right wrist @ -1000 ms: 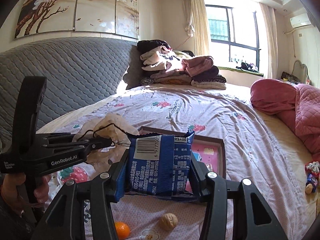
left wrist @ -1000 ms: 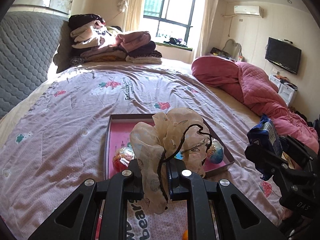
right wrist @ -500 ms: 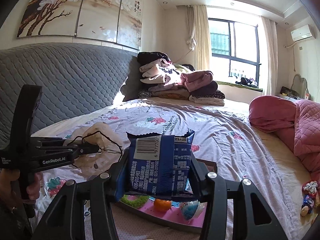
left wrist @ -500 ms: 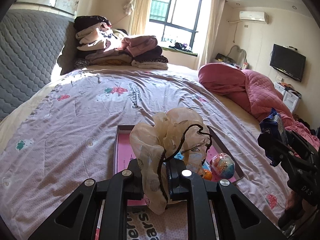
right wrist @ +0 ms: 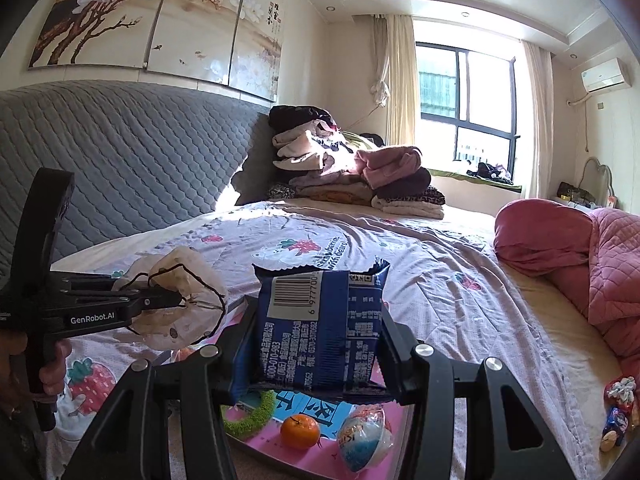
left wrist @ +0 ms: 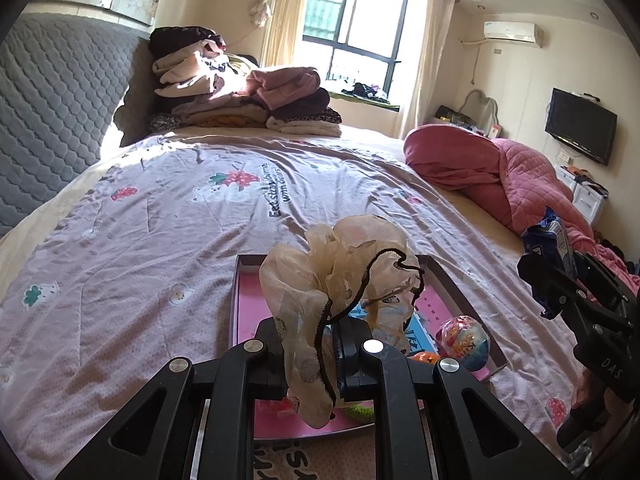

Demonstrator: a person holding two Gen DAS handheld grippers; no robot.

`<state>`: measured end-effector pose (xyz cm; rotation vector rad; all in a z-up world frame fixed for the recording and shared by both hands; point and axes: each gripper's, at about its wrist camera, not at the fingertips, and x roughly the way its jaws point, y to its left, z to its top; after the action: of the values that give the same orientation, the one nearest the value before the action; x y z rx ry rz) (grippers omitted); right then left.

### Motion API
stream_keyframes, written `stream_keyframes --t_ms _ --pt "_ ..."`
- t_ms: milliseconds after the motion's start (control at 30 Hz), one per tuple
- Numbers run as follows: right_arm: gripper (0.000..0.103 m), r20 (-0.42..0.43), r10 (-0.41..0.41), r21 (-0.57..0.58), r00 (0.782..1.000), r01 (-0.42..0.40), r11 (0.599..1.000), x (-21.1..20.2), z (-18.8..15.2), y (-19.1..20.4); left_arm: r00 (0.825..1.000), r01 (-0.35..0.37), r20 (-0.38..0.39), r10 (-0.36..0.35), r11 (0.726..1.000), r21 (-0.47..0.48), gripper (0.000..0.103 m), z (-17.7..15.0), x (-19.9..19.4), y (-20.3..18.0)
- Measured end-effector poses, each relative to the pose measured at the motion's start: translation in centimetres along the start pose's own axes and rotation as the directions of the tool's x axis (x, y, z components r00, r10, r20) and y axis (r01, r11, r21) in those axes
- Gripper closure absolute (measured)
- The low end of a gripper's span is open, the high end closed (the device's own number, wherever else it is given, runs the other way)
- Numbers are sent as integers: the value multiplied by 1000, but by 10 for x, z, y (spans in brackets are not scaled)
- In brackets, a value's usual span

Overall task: Organize objects
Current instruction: 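Carry the scrunchie and blue packet over the grey tray with both grippers, then lower the scrunchie with the left gripper while the right lowers the packet, opening both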

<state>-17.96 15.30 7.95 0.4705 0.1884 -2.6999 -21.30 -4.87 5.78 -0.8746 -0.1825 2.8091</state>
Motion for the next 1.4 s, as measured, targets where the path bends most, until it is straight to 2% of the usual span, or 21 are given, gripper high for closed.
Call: stream_keyframes --t_ms 267,567,867,1400 --pt "51 -66 -29 -51 997 26 998 29 -11 3 999 8 -49 -5 999 52 87 -12 24 -13" --pt "51 -133 -14 -83 991 3 997 51 -28 11 995 3 -98 5 997 83 87 -26 45 -22" --pt "51 -259 -6 -104 966 -22 994 70 -46 20 989 2 -146 14 995 104 87 -39 60 -27" --pt "51 -351 11 -172 936 -76 982 79 -63 37 981 -20 -189 44 992 128 86 -51 73 -29"
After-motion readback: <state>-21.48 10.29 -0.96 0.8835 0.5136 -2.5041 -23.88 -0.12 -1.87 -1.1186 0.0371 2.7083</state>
